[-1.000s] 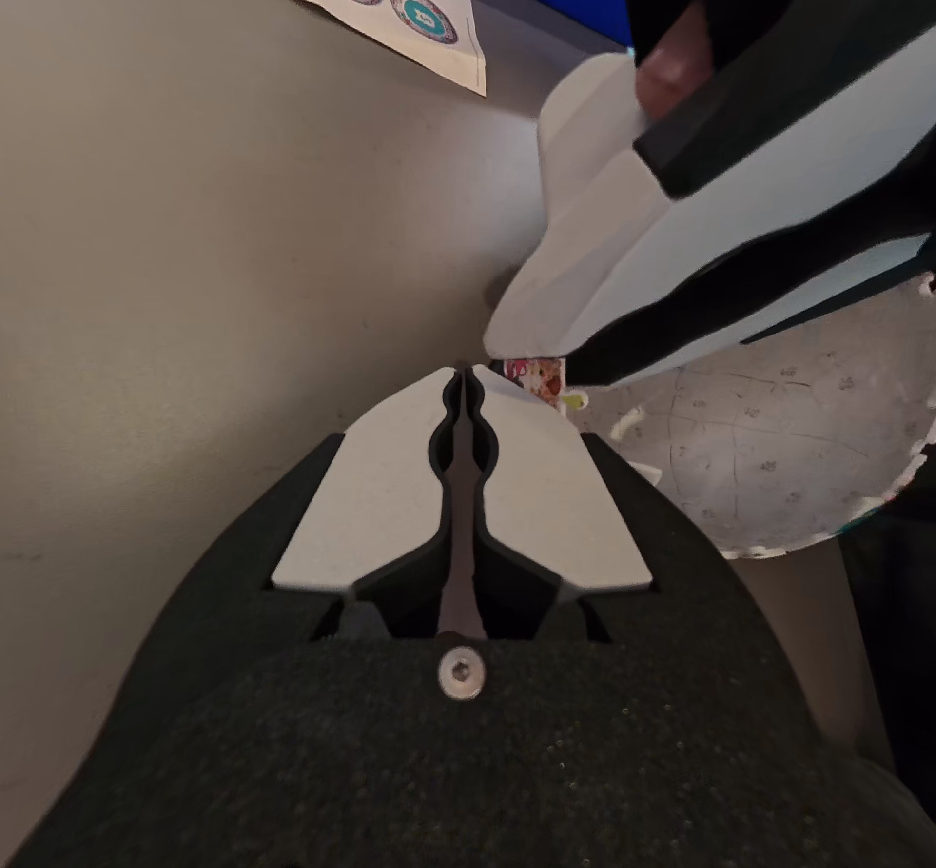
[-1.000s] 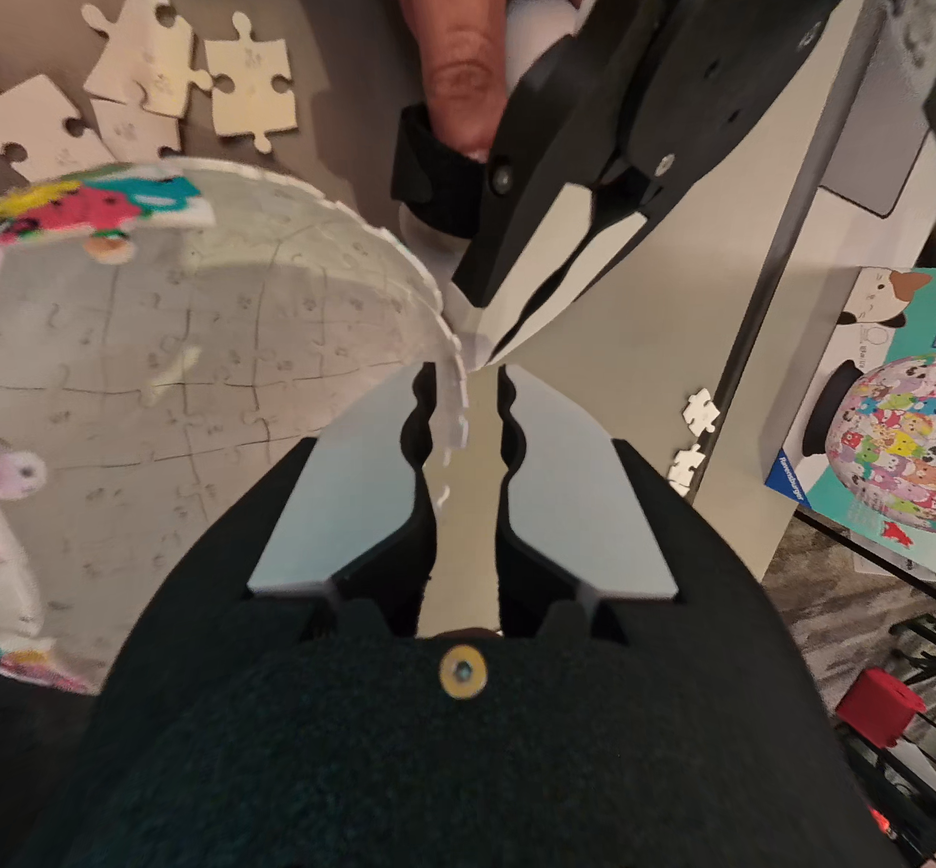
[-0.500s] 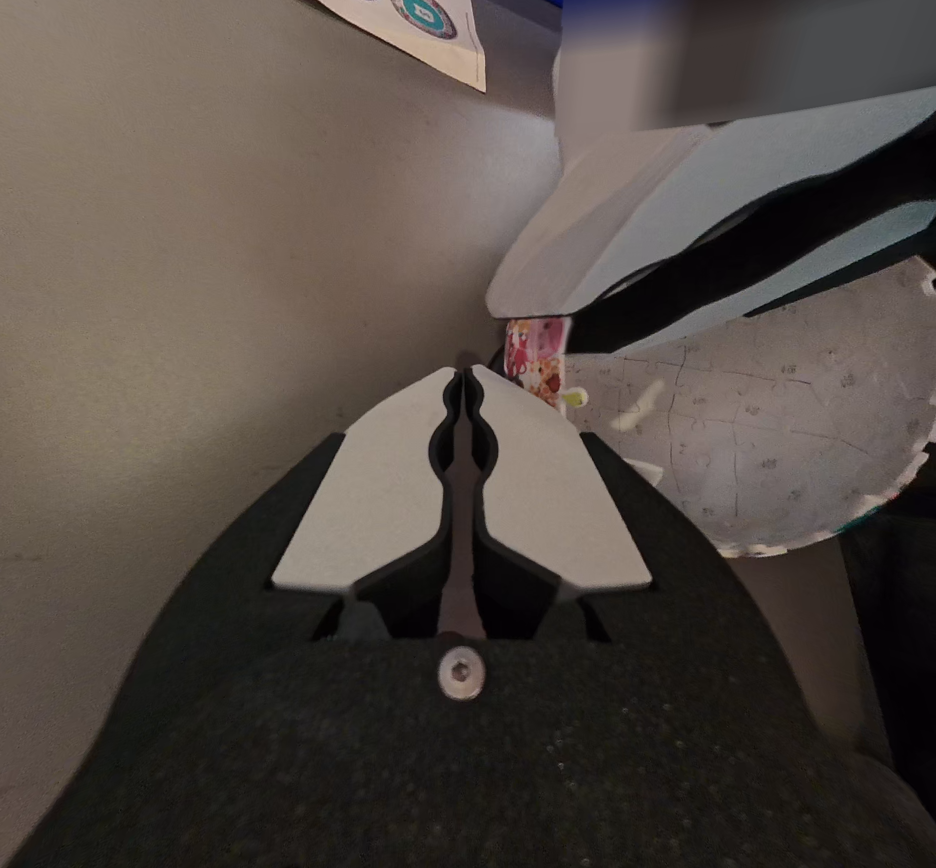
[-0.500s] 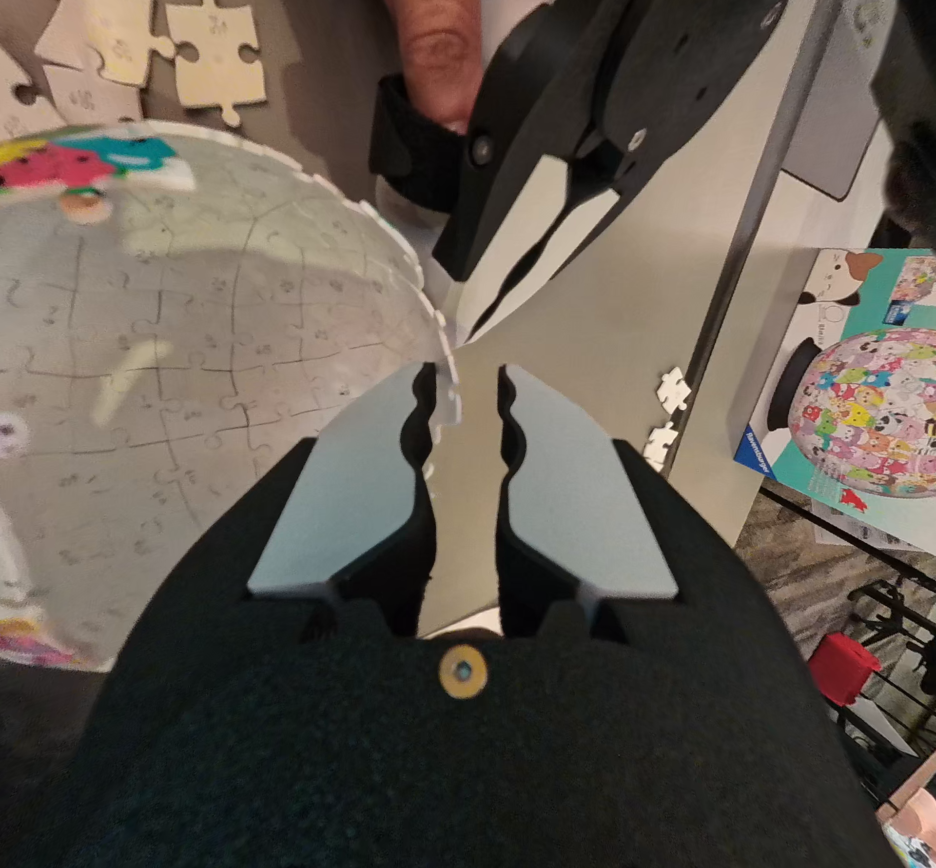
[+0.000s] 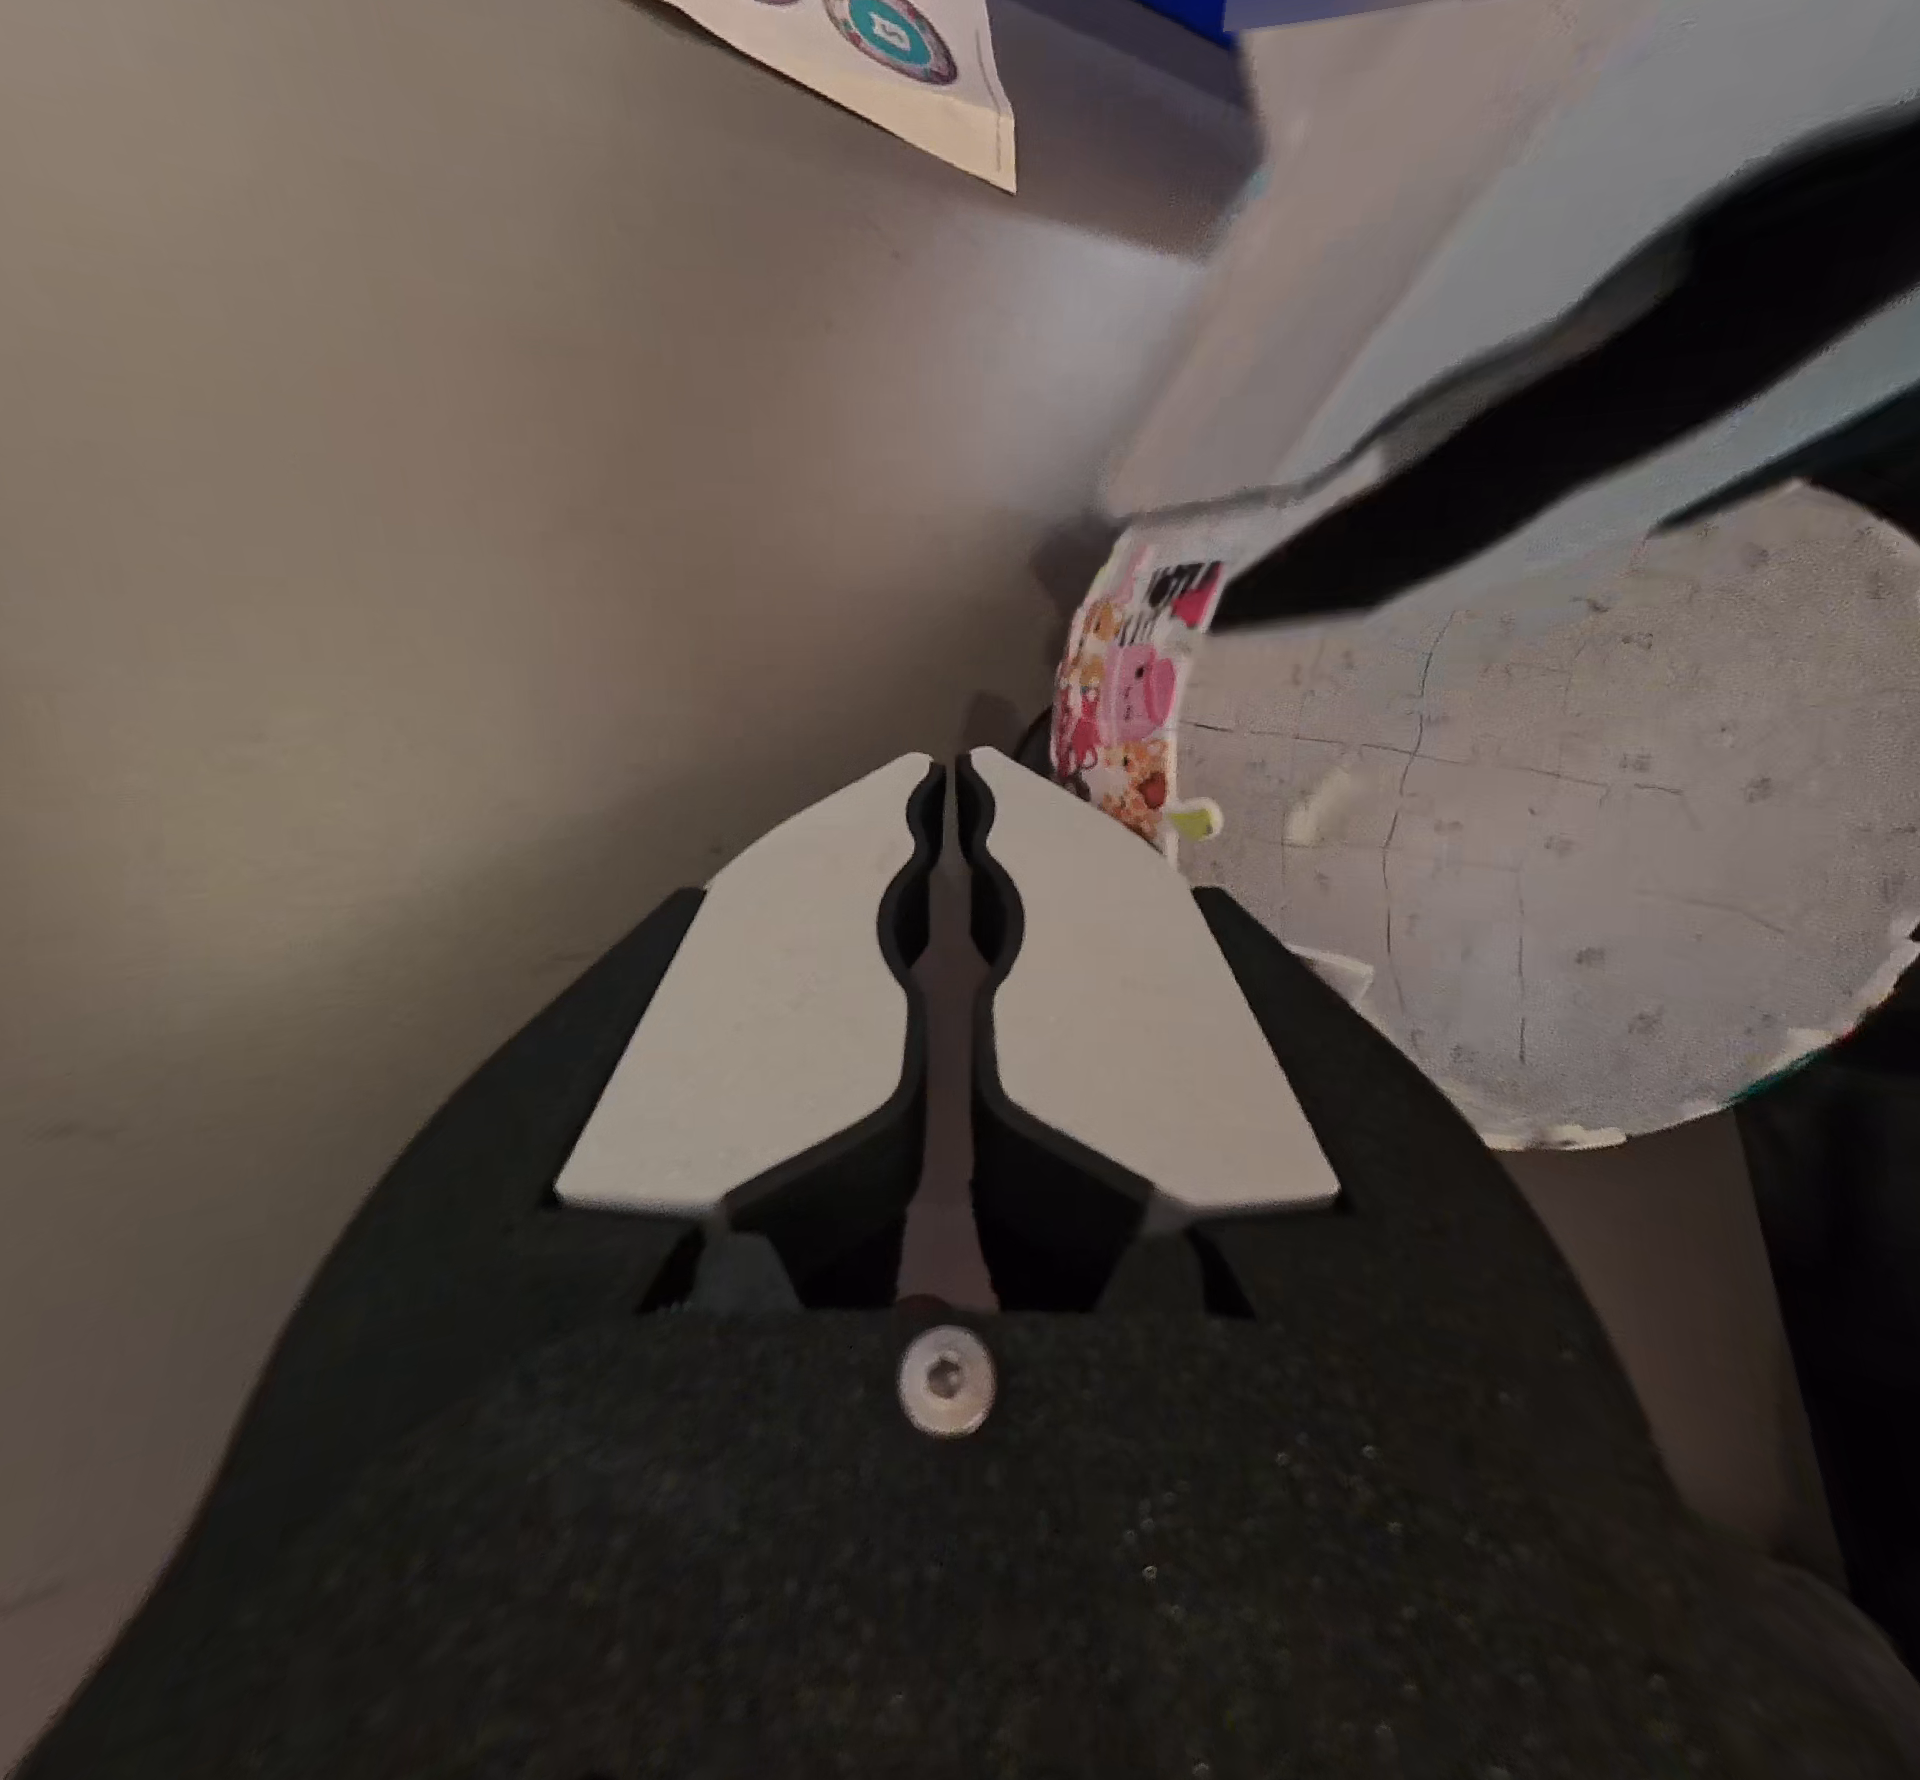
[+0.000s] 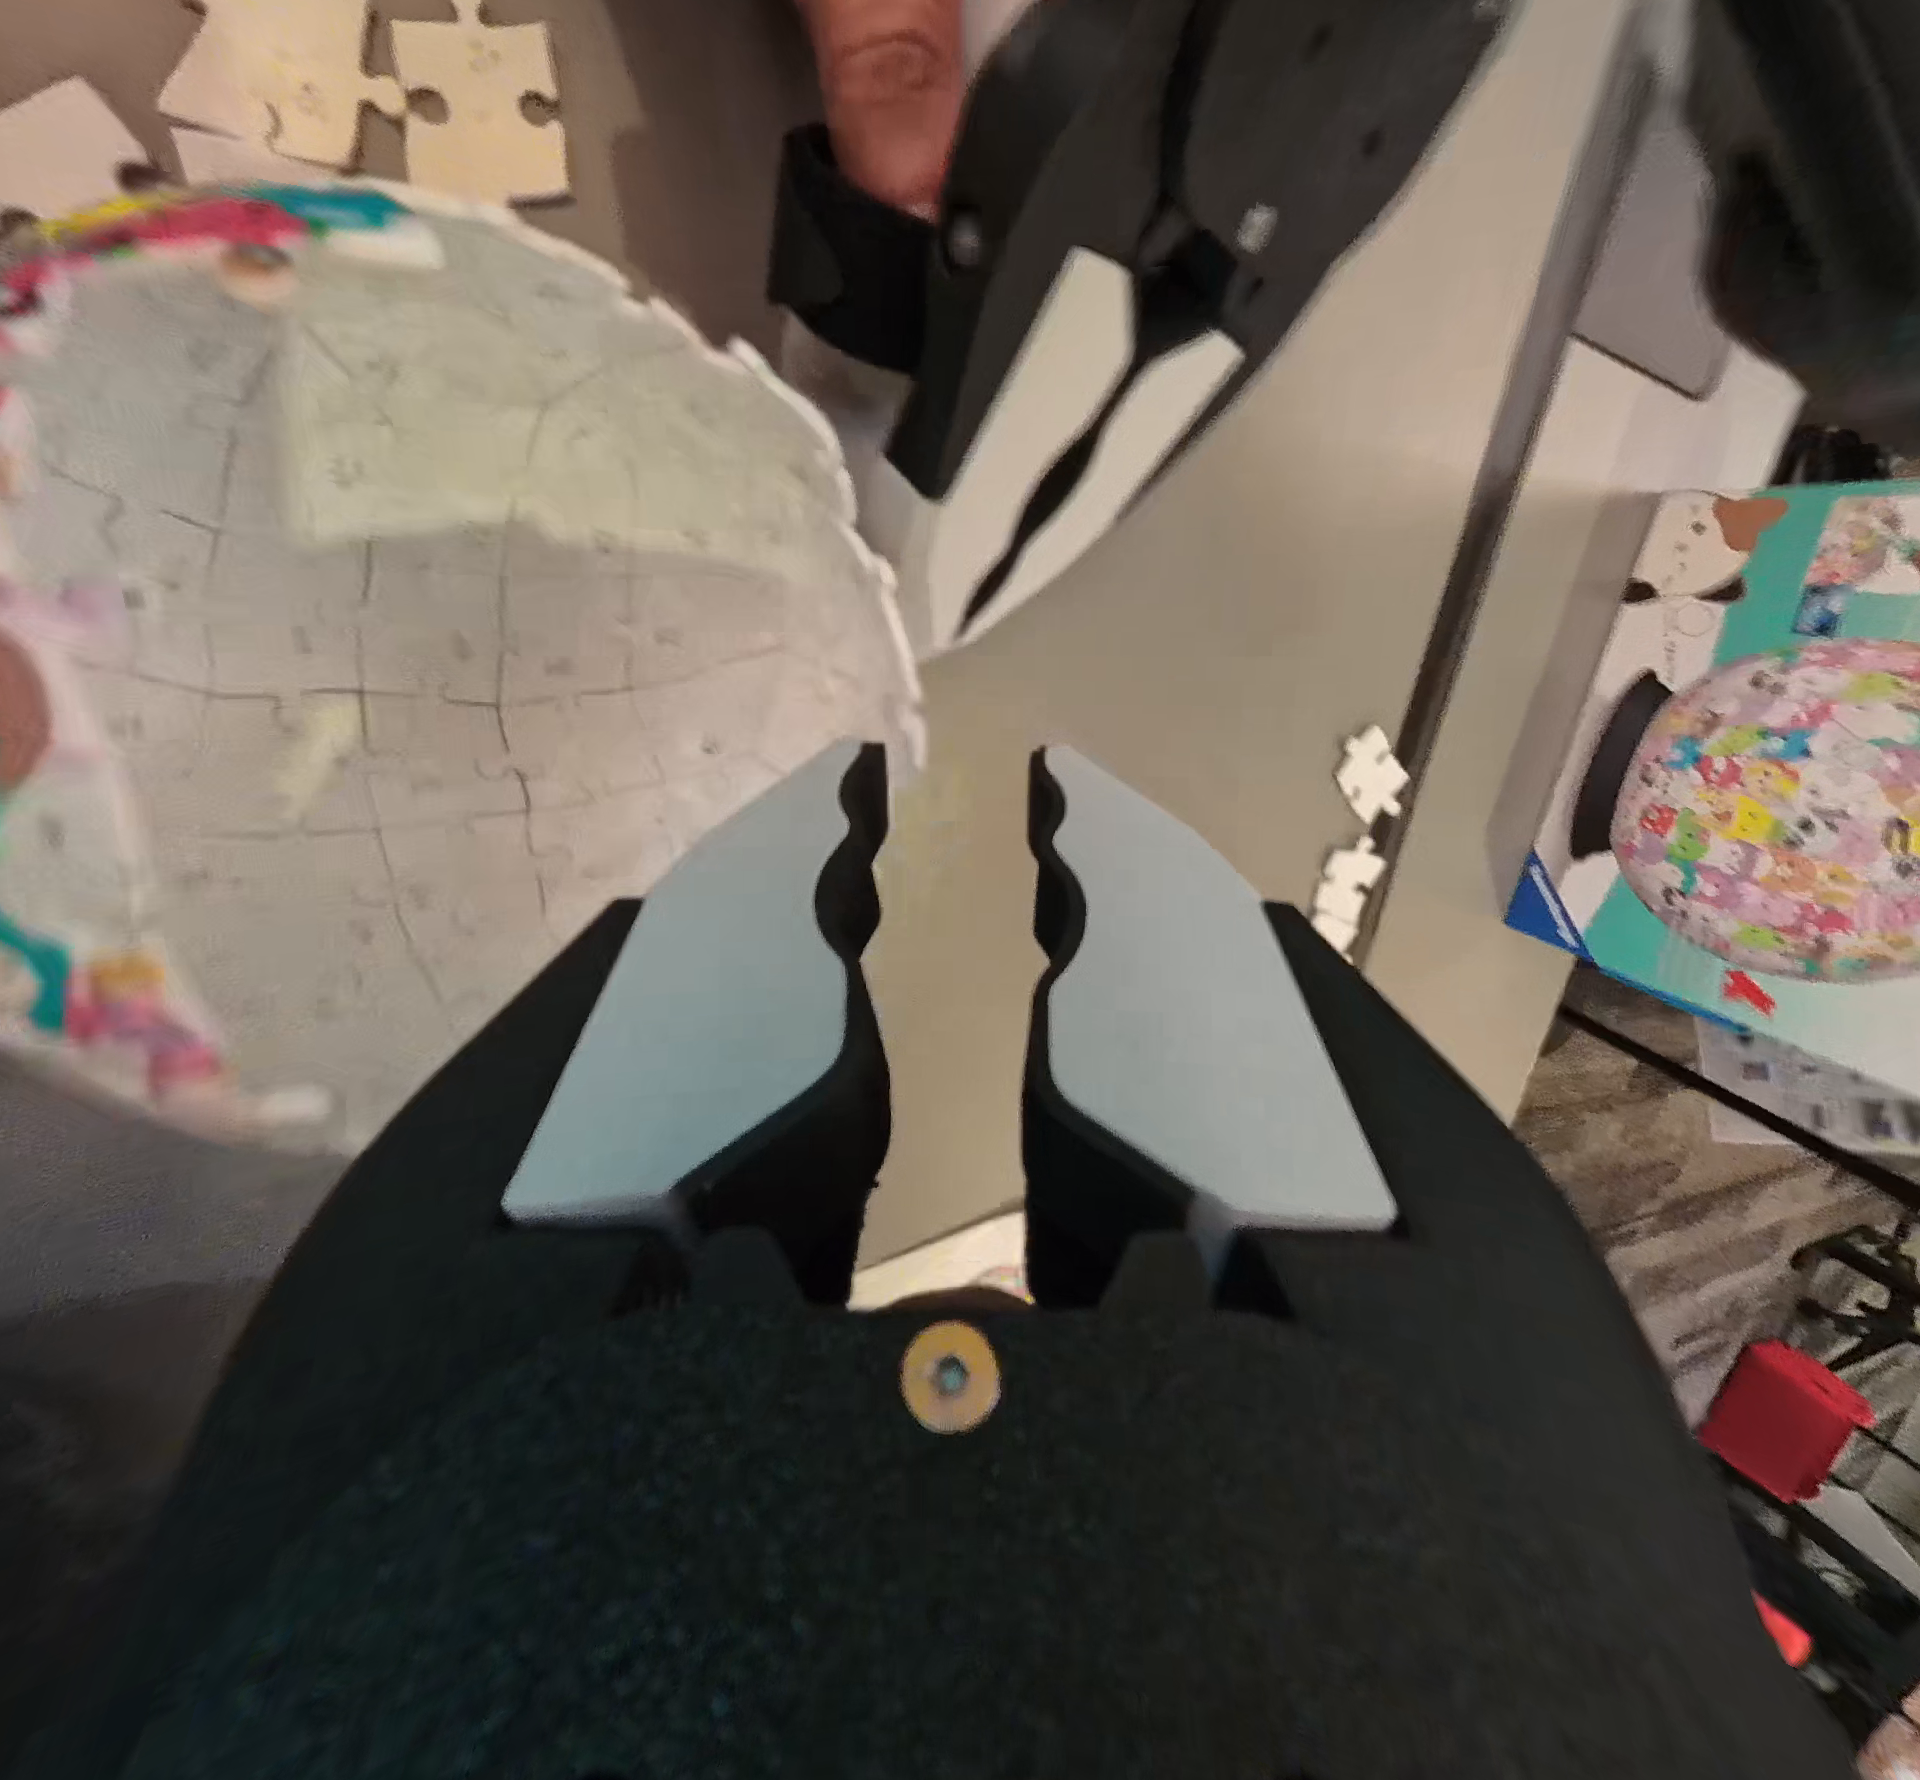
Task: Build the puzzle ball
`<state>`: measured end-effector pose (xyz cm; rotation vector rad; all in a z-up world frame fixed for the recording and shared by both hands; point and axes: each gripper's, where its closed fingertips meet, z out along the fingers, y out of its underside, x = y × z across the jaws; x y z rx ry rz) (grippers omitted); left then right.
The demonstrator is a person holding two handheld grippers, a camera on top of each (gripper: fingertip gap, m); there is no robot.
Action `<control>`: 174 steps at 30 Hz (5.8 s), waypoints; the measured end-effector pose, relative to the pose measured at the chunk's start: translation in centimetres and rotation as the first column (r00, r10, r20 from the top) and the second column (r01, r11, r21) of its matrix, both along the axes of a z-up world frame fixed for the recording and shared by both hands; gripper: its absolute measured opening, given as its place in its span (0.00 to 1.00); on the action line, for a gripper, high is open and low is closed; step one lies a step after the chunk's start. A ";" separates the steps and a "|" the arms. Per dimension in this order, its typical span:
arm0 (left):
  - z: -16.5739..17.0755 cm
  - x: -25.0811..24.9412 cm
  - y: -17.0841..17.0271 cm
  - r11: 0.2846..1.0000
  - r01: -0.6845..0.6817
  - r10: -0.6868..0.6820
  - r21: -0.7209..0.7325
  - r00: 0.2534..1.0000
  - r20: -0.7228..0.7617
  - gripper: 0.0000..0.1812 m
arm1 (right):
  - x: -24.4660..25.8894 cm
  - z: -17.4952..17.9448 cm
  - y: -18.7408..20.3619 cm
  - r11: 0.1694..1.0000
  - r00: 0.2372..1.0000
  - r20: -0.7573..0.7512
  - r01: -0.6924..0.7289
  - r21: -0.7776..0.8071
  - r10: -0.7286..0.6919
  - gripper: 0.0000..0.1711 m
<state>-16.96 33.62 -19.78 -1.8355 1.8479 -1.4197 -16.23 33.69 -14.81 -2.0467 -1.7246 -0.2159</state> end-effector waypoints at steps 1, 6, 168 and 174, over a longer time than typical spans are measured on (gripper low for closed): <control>0.1 0.1 0.1 1.000 -0.004 0.004 -0.001 1.000 0.005 0.01 | 0.4 0.8 0.0 1.000 0.999 -0.032 0.016 -0.002 -0.016 0.15; 0.4 1.0 0.4 1.000 0.004 -0.004 0.019 1.000 0.016 0.01 | 1.0 3.8 -0.1 0.999 0.989 -0.141 0.043 -0.011 -0.044 0.14; -0.4 0.4 2.2 0.996 0.086 -0.086 -0.013 0.996 0.010 0.00 | 0.2 -3.5 -1.4 0.857 0.992 0.019 0.116 -0.502 -0.124 0.02; -0.5 0.4 2.0 0.995 0.098 -0.098 -0.005 0.995 0.004 0.00 | 0.2 -3.6 -1.4 0.843 0.989 0.010 0.132 -0.521 -0.148 0.02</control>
